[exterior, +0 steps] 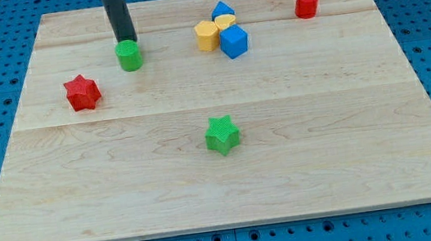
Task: Push green circle to red star
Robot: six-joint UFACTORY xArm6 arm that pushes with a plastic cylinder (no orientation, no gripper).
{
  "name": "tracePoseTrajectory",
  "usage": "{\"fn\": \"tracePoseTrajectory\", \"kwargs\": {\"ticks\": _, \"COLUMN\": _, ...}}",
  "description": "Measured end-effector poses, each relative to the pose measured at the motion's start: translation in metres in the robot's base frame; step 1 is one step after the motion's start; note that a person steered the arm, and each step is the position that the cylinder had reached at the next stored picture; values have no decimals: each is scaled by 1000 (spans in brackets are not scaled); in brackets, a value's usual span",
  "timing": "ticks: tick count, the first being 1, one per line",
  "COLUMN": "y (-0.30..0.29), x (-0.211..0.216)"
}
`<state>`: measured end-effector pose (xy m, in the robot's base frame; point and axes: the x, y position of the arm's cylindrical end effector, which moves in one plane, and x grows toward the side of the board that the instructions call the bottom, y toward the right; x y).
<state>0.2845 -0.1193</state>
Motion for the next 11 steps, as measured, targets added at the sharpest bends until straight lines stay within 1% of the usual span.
{"fn": "tracePoseTrajectory", "kwargs": {"ticks": 1, "y": 20, "x": 0}}
{"fn": "tracePoseTrajectory", "kwargs": {"ticks": 2, "y": 25, "x": 0}}
{"fn": "tracePoseTrajectory", "kwargs": {"ticks": 3, "y": 18, "x": 1}}
{"fn": "tracePoseTrajectory", "kwargs": {"ticks": 8, "y": 13, "x": 49}}
{"fn": "tracePoseTrajectory", "kwargs": {"ticks": 11, "y": -17, "x": 55}}
